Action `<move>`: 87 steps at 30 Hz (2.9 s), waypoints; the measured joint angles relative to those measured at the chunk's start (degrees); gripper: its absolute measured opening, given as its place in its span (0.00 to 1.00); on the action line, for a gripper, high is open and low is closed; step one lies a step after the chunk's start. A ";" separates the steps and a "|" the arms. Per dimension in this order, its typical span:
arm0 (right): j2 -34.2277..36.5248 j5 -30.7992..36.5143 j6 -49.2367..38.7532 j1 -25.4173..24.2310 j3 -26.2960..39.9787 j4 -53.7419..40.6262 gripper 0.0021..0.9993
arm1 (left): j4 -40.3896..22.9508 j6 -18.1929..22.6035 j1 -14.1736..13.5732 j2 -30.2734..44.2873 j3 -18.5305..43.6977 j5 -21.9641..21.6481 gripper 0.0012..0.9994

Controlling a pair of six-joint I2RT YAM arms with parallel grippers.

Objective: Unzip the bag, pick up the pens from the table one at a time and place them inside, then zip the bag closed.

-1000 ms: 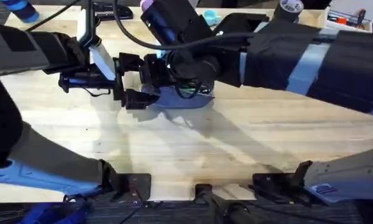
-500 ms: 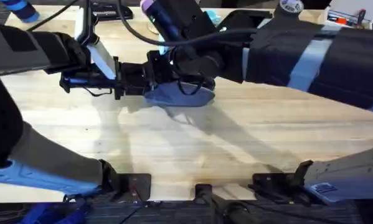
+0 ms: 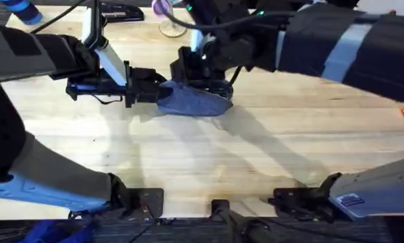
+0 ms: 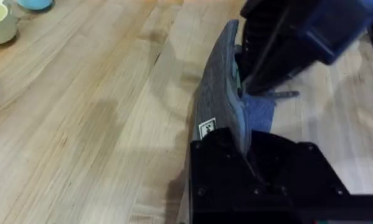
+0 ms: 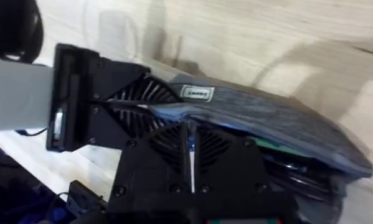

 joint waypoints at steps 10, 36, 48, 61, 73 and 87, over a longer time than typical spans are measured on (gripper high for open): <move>0.00 1.50 -3.14 -11.41 0.02 -1.86 0.03 | -0.02 0.00 0.15 0.11 -0.04 -1.38 0.04; -10.01 3.87 -10.75 -15.33 0.02 -3.50 0.03 | 0.02 -0.02 0.20 0.11 -0.09 -1.75 0.04; -17.25 3.85 -14.24 -4.30 0.02 -11.56 1.00 | 0.02 -0.02 0.20 0.11 -0.09 -1.77 0.04; -17.23 3.87 -14.31 -1.70 0.02 -11.65 1.00 | 0.17 -0.20 0.48 0.11 -0.09 -4.11 0.99; -17.25 4.05 -12.76 2.24 0.02 -12.51 1.00 | -9.19 0.31 0.42 0.11 2.33 -20.98 0.99; -17.24 9.96 5.81 10.99 0.00 -17.25 1.00 | -12.56 0.22 0.66 0.11 8.24 -33.23 0.99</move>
